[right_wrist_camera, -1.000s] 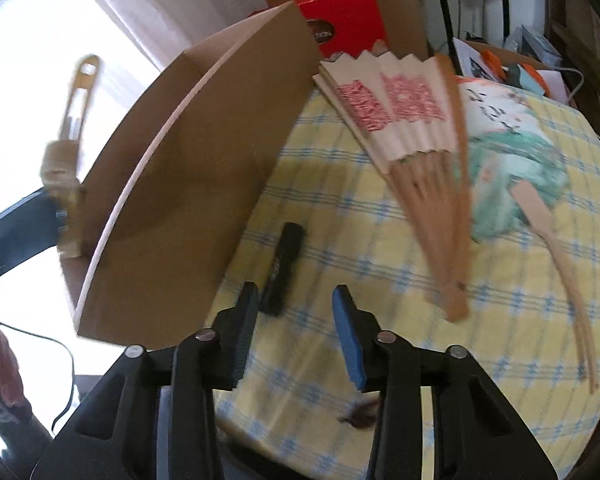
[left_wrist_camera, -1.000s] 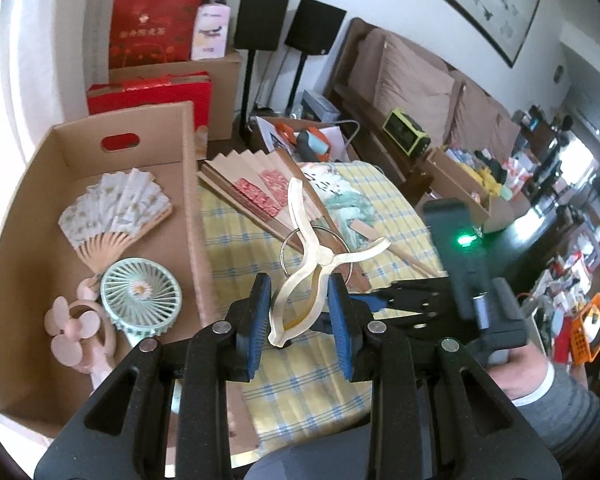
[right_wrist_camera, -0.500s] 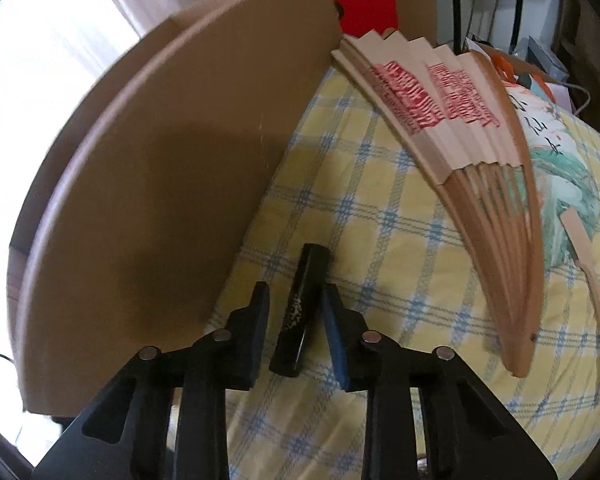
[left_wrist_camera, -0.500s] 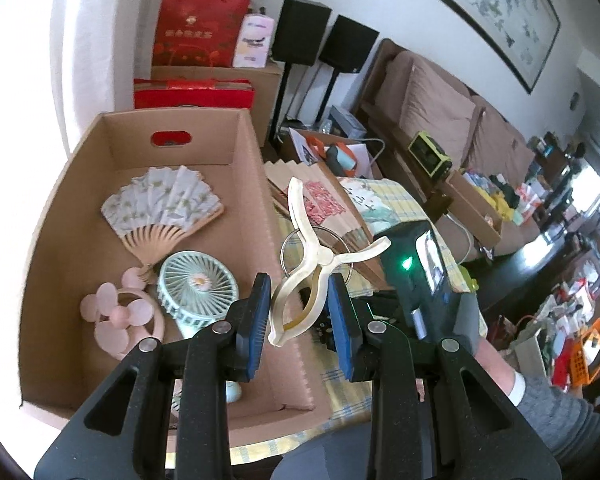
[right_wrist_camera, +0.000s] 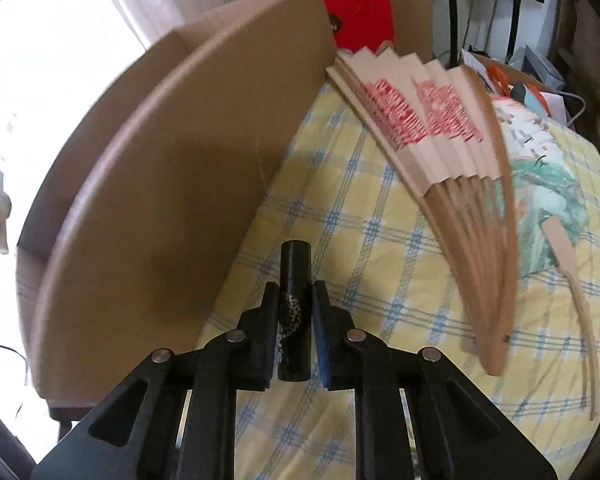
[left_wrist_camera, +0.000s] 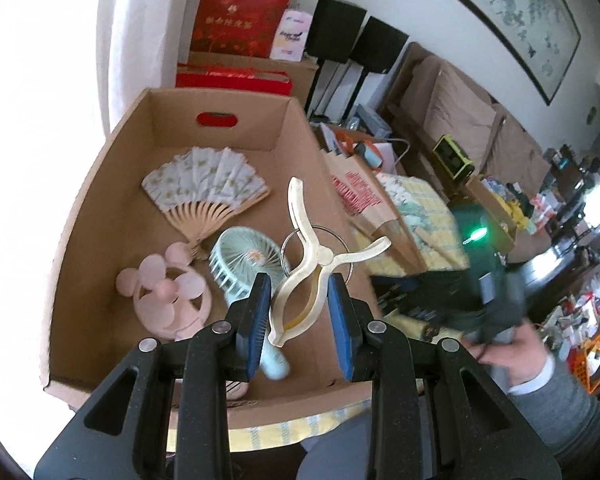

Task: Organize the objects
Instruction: 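Carry the white clip with the left tool over the box while the right tool grasps the black tube, then open the left tool to drop the clip into the box while the right tool drops the black tube there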

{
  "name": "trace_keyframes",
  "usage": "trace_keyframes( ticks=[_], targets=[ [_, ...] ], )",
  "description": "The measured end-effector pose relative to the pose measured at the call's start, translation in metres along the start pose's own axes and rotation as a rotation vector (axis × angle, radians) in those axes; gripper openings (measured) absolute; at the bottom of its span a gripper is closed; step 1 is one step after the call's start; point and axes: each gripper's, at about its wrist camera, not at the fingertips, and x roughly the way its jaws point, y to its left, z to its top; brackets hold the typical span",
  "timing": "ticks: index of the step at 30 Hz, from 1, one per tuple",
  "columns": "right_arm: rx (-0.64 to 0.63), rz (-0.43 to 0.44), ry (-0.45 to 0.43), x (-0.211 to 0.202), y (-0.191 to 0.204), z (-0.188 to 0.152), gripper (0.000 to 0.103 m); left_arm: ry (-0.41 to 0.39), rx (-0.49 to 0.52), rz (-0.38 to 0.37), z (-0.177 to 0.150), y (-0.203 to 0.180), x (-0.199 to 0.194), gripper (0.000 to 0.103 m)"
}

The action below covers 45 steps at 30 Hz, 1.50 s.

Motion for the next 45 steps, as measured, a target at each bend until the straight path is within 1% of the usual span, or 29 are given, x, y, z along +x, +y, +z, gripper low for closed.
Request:
trace_keyframes(
  ticks=[3,6,9,12,16,20,23,25,26,30,32,34,37,39,44,45],
  targets=[
    [0.007,0.027,-0.036,-0.023,0.001,0.005,0.015,0.026,-0.009,0.014,-0.008,0.008,0.005,0.027],
    [-0.002,0.063,-0.077,-0.050,0.015,0.008,0.015,0.060,-0.019,0.023,-0.017,0.015,0.013,0.027],
    [-0.028,0.098,-0.111,-0.076,0.036,0.011,0.015,0.080,-0.033,0.025,-0.023,0.020,0.022,0.027],
    [-0.064,0.137,-0.126,-0.094,0.056,0.014,0.015,0.094,-0.036,0.020,-0.025,0.021,0.029,0.027],
    [-0.102,0.184,-0.120,-0.100,0.083,0.017,0.015,0.115,-0.029,0.011,-0.028,0.017,0.036,0.027],
    [-0.109,0.220,-0.100,-0.091,0.100,0.023,0.015,0.135,-0.033,-0.006,-0.029,0.011,0.045,0.027],
    [-0.120,0.227,-0.088,-0.081,0.110,0.024,0.015,0.135,-0.037,-0.006,-0.028,0.011,0.044,0.032],
    [-0.131,0.231,-0.078,-0.076,0.116,0.025,0.015,0.120,-0.047,-0.007,-0.027,0.013,0.036,0.040],
    [-0.137,0.233,-0.074,-0.074,0.119,0.026,0.015,0.109,-0.056,-0.003,-0.025,0.015,0.031,0.042],
    [-0.157,0.234,-0.057,-0.064,0.129,0.025,0.015,0.050,-0.092,0.015,-0.018,0.026,0.008,0.057],
    [-0.165,0.228,-0.047,-0.060,0.133,0.023,0.015,0.028,-0.103,0.025,-0.014,0.031,-0.001,0.061],
    [-0.169,0.218,-0.033,-0.054,0.134,0.020,0.015,0.018,-0.113,0.034,-0.013,0.035,-0.006,0.068],
    [-0.170,0.201,-0.018,-0.047,0.133,0.017,0.018,0.016,-0.122,0.045,-0.011,0.039,-0.008,0.072],
    [-0.166,0.192,-0.018,-0.047,0.131,0.015,0.019,0.019,-0.127,0.045,-0.012,0.040,-0.006,0.073],
    [-0.169,0.176,-0.043,-0.056,0.128,0.017,0.019,0.030,-0.117,0.042,-0.015,0.035,-0.001,0.075],
    [-0.170,0.171,-0.052,-0.059,0.128,0.017,0.019,0.031,-0.112,0.043,-0.015,0.033,-0.001,0.080]
  ],
)
